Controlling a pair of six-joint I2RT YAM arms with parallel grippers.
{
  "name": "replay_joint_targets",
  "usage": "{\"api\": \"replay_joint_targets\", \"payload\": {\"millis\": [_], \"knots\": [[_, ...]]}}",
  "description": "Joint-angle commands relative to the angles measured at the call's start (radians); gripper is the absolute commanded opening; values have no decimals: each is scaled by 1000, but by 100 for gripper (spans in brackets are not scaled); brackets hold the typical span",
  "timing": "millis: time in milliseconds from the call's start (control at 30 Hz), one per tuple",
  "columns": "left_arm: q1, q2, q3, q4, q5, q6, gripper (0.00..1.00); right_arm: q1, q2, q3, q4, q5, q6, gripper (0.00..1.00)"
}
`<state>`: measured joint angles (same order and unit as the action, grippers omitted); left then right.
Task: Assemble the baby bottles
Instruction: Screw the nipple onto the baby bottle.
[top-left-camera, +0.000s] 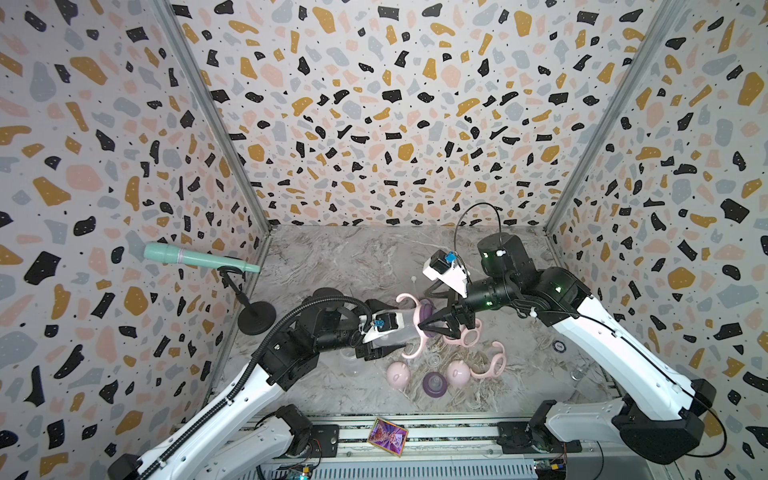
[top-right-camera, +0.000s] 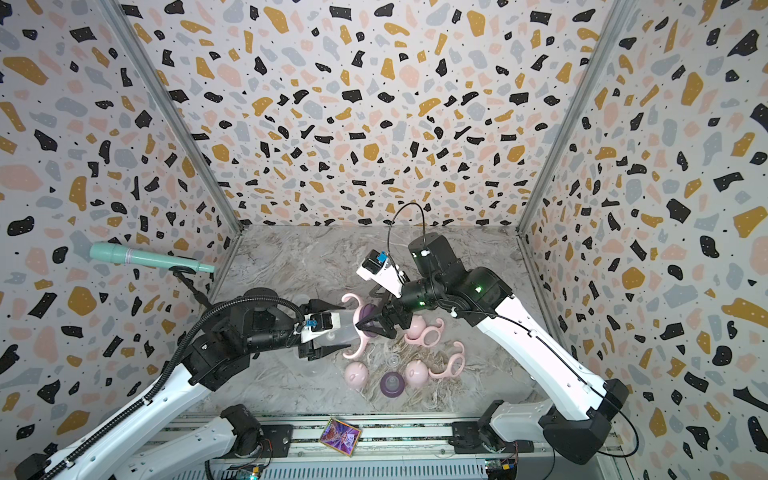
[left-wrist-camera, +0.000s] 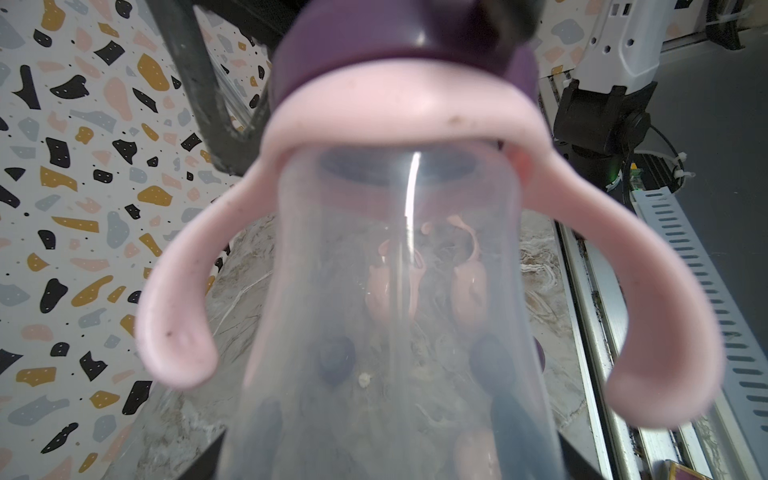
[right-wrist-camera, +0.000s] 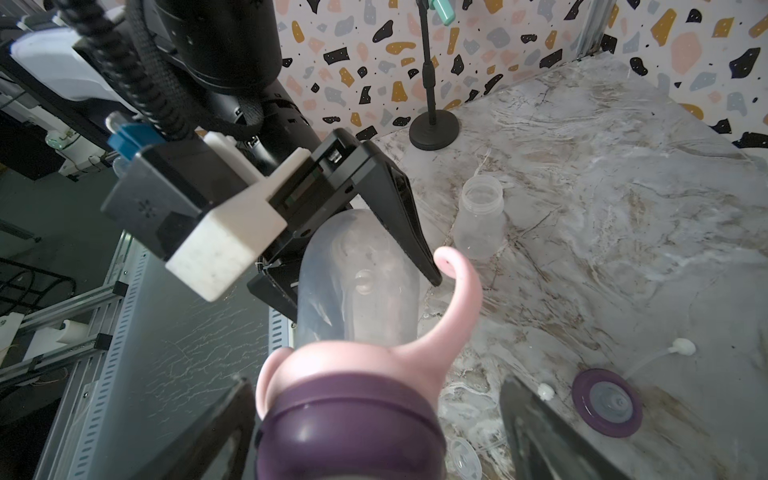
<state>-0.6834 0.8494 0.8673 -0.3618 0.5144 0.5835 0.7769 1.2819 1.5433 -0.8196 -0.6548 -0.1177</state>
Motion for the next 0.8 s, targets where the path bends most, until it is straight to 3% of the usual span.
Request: {"api": "replay_joint_targets", "payload": {"millis": [0, 533, 767], "knots": [[0, -13, 50, 33, 33, 9, 0, -30, -37, -19, -16, -40, 1, 92], [0, -9, 47, 40, 11, 6, 0, -61, -87, -144, 82, -201, 83, 94], [0, -9, 48, 39, 5, 3, 0, -61, -77, -155, 112, -214, 113, 73]]}}
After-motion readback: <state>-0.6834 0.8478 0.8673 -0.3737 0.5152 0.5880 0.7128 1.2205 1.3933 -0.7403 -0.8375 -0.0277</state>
